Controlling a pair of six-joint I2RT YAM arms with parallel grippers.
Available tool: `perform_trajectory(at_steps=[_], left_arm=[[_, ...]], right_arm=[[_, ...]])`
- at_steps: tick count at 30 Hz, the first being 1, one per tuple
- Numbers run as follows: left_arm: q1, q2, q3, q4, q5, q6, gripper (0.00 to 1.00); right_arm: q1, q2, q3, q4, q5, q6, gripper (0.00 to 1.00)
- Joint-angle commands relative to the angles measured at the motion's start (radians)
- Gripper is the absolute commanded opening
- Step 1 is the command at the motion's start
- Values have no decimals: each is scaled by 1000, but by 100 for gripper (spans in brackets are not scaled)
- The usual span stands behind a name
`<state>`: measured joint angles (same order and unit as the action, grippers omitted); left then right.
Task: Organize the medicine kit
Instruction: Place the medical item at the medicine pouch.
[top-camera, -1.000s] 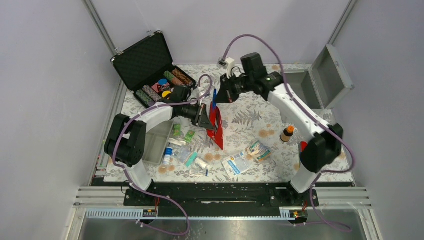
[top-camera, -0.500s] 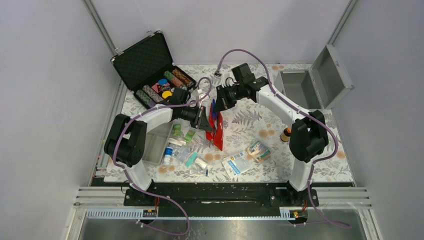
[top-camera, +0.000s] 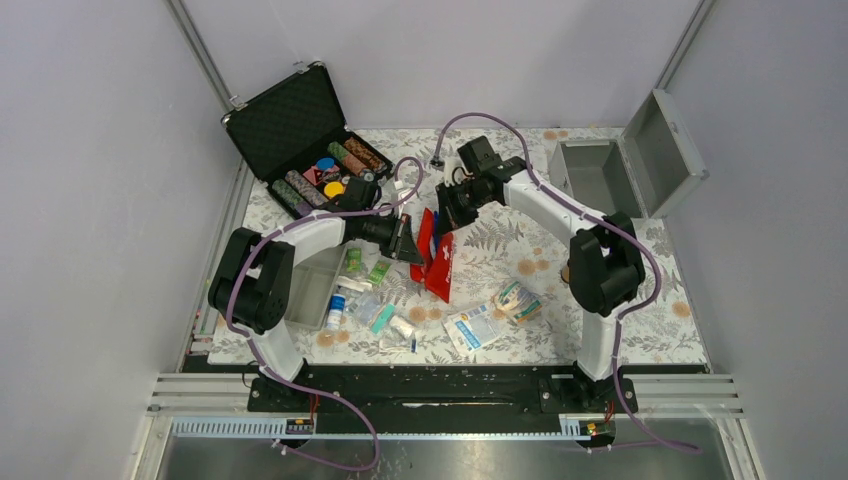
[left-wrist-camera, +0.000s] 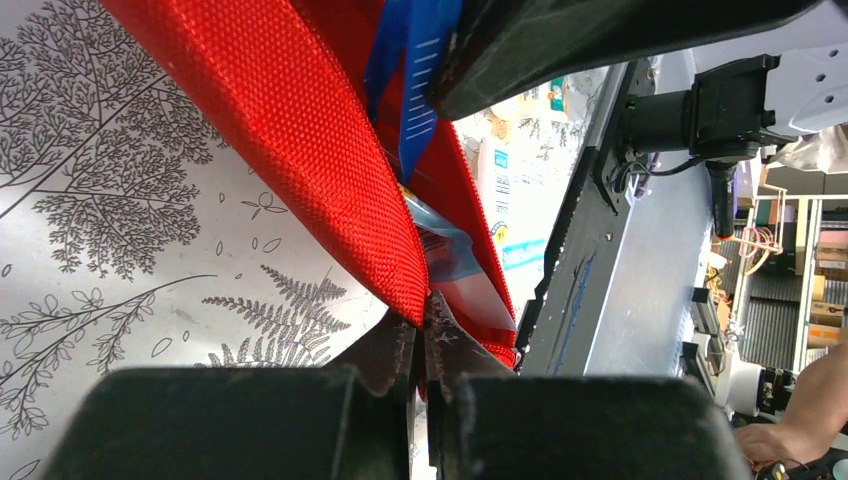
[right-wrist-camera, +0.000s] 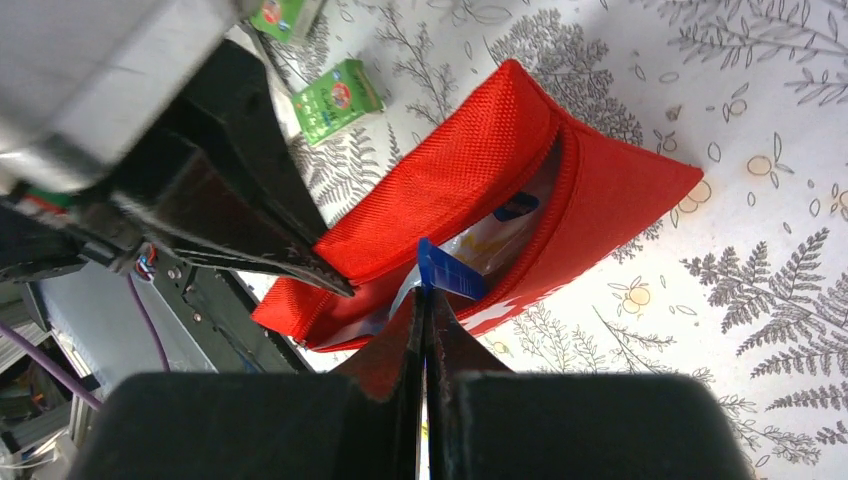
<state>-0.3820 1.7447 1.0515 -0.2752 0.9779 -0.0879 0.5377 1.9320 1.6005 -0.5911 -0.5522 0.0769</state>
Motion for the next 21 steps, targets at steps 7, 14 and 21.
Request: perform_trajectory(at_steps=[7,14,21], left_arm=[[-20,-53,35,-27,-68,78,0],[-53,-111,20,-81,-159,195,0],[-58,-133,51,-154,-236,312,0]], right_arm=[[43,87,54,-76,51,130,0],[40,61,49,-71,64,235,48],[-13,-103,69,-158,68,95,49]])
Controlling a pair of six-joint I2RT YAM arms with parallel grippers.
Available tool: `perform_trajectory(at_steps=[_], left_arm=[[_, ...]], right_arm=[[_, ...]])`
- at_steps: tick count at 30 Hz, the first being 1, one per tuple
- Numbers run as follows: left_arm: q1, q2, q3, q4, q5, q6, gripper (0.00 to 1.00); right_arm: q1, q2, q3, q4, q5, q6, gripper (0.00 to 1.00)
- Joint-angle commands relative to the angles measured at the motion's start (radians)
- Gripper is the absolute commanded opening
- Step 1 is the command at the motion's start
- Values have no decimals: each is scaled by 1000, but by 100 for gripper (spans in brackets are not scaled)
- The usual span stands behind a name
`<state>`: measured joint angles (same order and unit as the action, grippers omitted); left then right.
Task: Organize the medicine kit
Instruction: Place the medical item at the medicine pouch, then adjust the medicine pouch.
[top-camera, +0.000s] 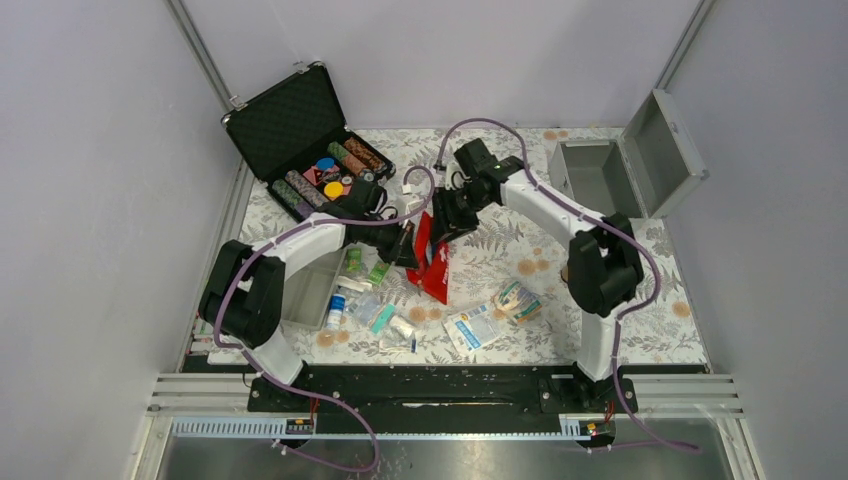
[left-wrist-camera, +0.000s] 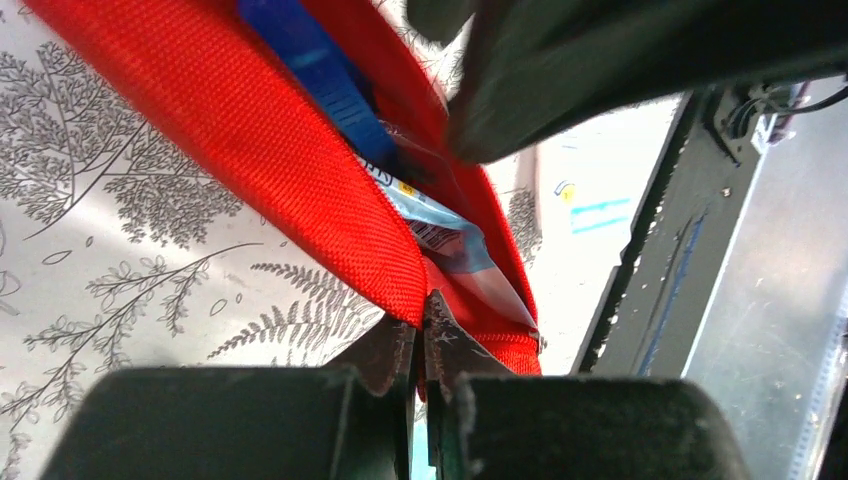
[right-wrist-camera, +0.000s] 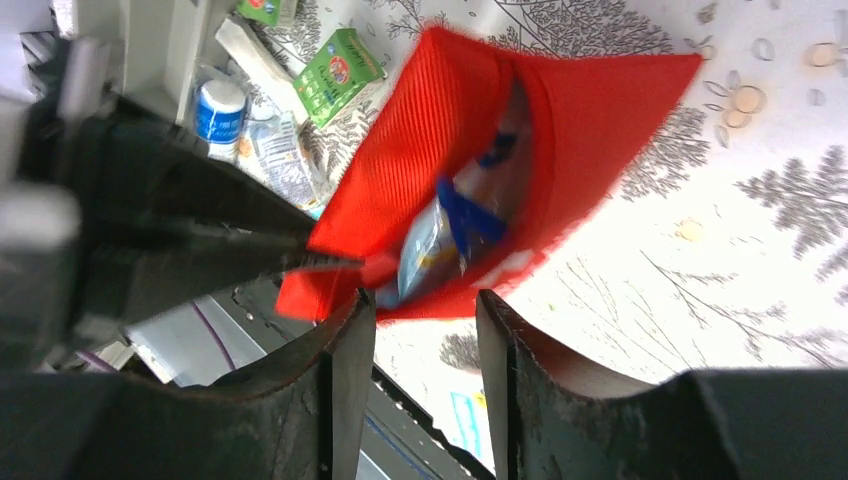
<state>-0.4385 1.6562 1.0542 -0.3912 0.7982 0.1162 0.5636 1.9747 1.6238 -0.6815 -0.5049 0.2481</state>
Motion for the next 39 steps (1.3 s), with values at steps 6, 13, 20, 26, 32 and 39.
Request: perform_trajectory(at_steps=[6,13,20,26,32,39], left_arm=[[-9,-28,114,-120,-48,238,0],[-51,-19,206,-316,-1,468,0],[-97,-17,220,-467,5,624,0],[-125,-31,197,-478,1,644,0],[-129,-56,179,-477,-16,664,0],[-130,-63,167,-473,-58,699,0]], right_arm=[[-56,-175,12,-49,28,-236,46],[-55,-168,-54,73,-54,-398,54],[-53,-191,-130,138,-55,-618,73],[-54,-146,-159,156,-50,-602,70],[-55,-90,-151,132,5,-550,61],[-102,-102,-109,16,-237,-615,61]])
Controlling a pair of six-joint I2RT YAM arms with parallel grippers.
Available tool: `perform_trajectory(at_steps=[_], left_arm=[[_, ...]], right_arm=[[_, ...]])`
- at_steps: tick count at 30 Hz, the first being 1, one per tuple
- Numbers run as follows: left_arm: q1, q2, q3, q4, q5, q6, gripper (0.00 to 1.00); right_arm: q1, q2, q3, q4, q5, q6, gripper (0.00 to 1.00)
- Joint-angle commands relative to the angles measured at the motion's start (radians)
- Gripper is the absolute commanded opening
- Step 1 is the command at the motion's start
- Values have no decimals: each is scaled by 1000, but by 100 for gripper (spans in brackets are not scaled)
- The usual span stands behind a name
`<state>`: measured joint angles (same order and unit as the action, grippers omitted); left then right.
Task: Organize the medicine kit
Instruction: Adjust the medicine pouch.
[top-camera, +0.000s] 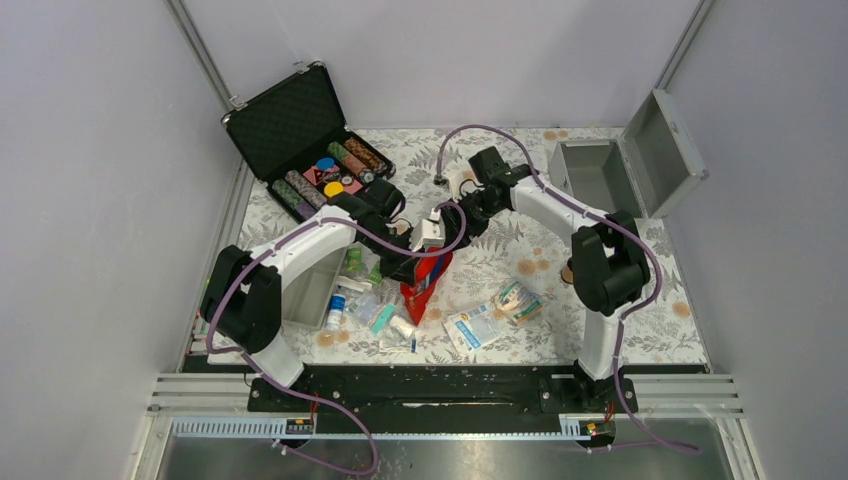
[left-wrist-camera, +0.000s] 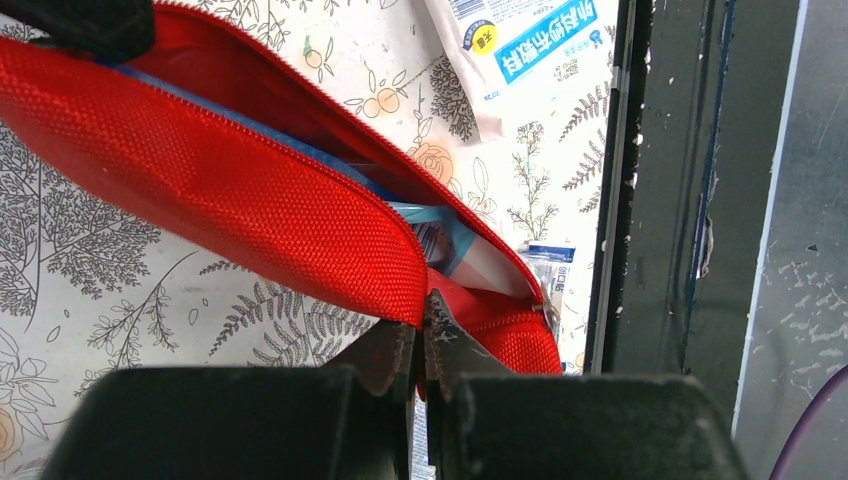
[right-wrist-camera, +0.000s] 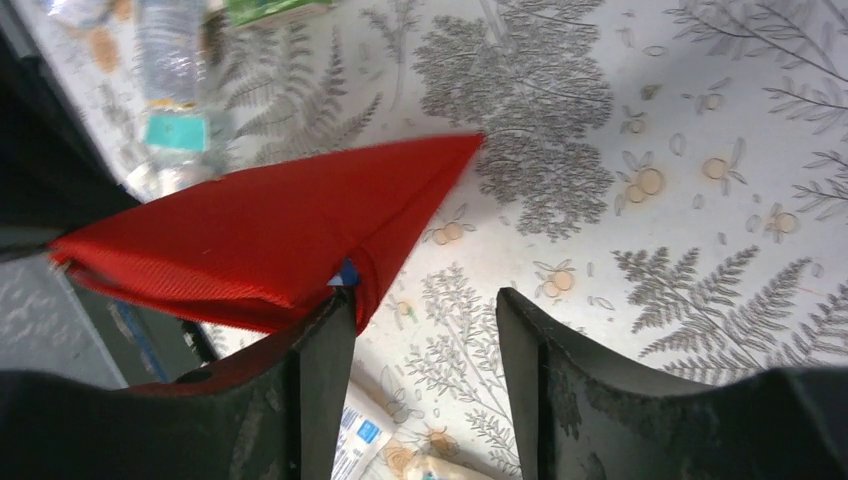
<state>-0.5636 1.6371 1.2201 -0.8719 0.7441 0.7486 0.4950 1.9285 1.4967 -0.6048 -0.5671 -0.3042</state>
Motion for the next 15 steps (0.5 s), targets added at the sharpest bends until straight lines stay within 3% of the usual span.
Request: perform_trajectory(at_steps=[1,5,10,15], left_arm=[[-7,-41,5,2,-8,75,0],[-23,-29,17,-17,-4,111,0],[-70,-31,25,-15,6,177,1],[-133,-47,11,26,-14,229,2]], right_arm=[[-39,-90,-7,-60,-217,-101,63],[-43,-225,-95,-63,-260,-280,70],[-45,-269,-130,-184,-275,-572,71],[-45,-269,-157,-199,-283,-657,72]])
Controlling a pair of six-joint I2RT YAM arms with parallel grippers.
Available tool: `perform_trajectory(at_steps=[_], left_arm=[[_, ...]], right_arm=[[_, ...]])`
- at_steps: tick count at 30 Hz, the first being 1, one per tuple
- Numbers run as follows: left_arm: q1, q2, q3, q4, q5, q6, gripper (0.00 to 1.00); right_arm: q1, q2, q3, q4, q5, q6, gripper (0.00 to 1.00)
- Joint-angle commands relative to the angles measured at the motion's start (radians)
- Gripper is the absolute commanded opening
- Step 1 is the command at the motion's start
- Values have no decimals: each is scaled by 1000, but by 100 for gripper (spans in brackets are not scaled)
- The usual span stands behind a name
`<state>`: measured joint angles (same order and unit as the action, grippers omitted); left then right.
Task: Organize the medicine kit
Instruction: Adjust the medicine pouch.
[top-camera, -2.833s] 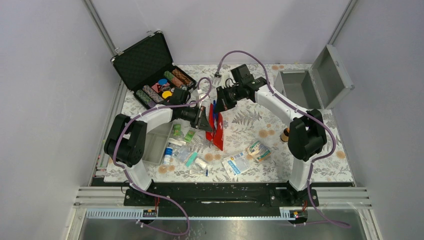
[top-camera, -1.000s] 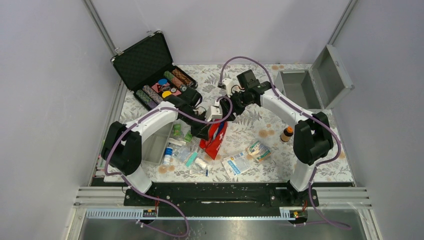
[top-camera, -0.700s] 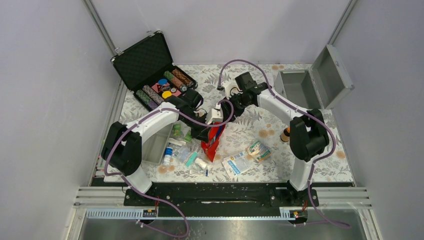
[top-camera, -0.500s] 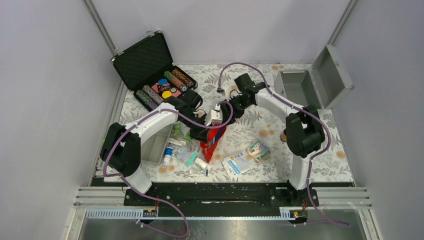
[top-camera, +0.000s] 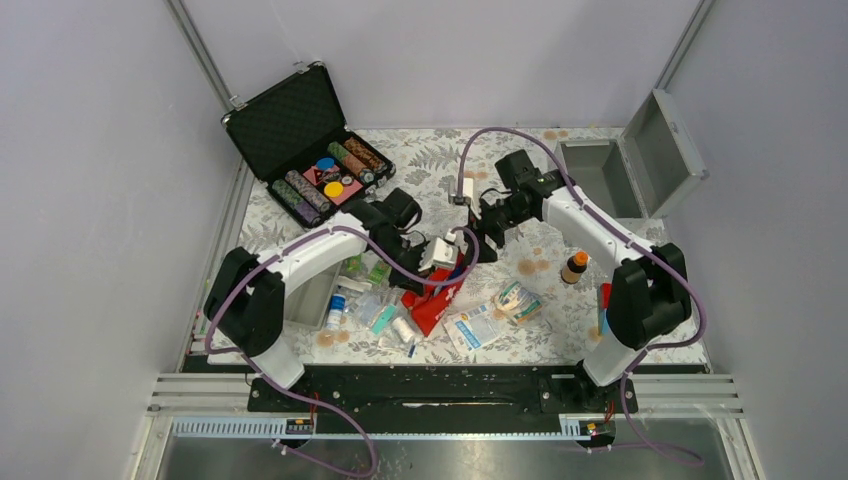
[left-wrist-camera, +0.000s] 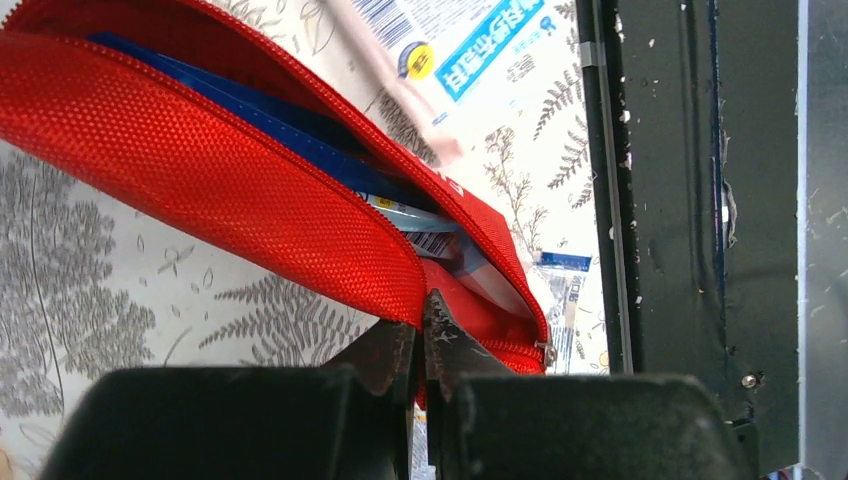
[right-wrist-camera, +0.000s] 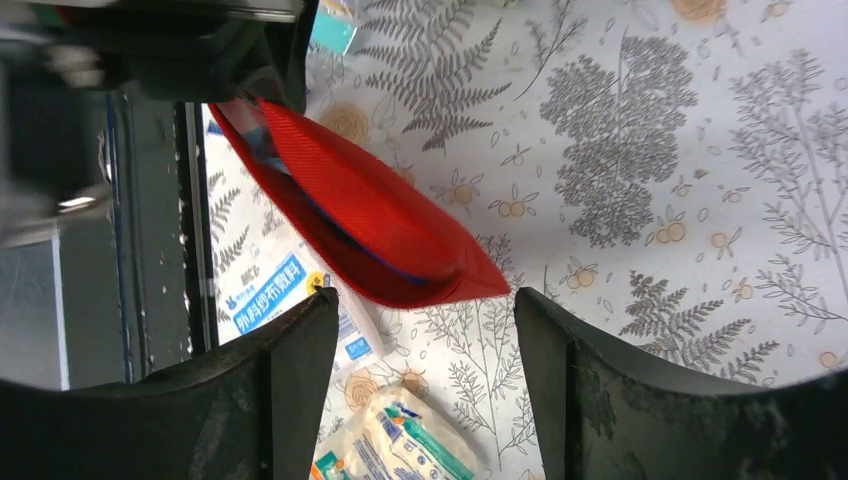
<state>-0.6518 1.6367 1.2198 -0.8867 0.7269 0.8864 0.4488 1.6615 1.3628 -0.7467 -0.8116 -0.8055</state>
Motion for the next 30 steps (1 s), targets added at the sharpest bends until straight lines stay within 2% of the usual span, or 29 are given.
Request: perform_trajectory(at_steps=[1,7,12,14,17,19,21,22,25,27,30], left_arm=[[-55,-49,13,41,1,97,2],[-98,-50,15,40,-34,116,4],[-104,-41,23,61,-77,99,4],[-103,-41,20,104,-123,68,4],[-97,-50,-6,232,-228,-13,4],[-82,-54,-20,305,-272,-57,11],[-58,-56,-29,364,-299,-105,24],[-42,-59,-32,388,-304,-127,30],[34,-83,-35,461,-267,-262,46],[100,-106,-28,498,-192,-372,54],[229,-144,-48,596,-37,-557,59]], right_arm=[[1,3,-21,-58,-33,-159,72],[0,27,-12,-58,-65,-187,68],[1,116,93,-232,-138,-251,51],[1,150,139,-322,-154,-302,46],[1,171,142,-337,-163,-298,40],[1,173,128,-293,-145,-252,23],[-2,179,130,-262,-121,-209,4],[-7,185,138,-255,-117,-190,0],[-37,195,162,-255,-139,-165,0],[-63,188,177,-253,-167,-155,0],[-88,169,205,-255,-220,-121,0]])
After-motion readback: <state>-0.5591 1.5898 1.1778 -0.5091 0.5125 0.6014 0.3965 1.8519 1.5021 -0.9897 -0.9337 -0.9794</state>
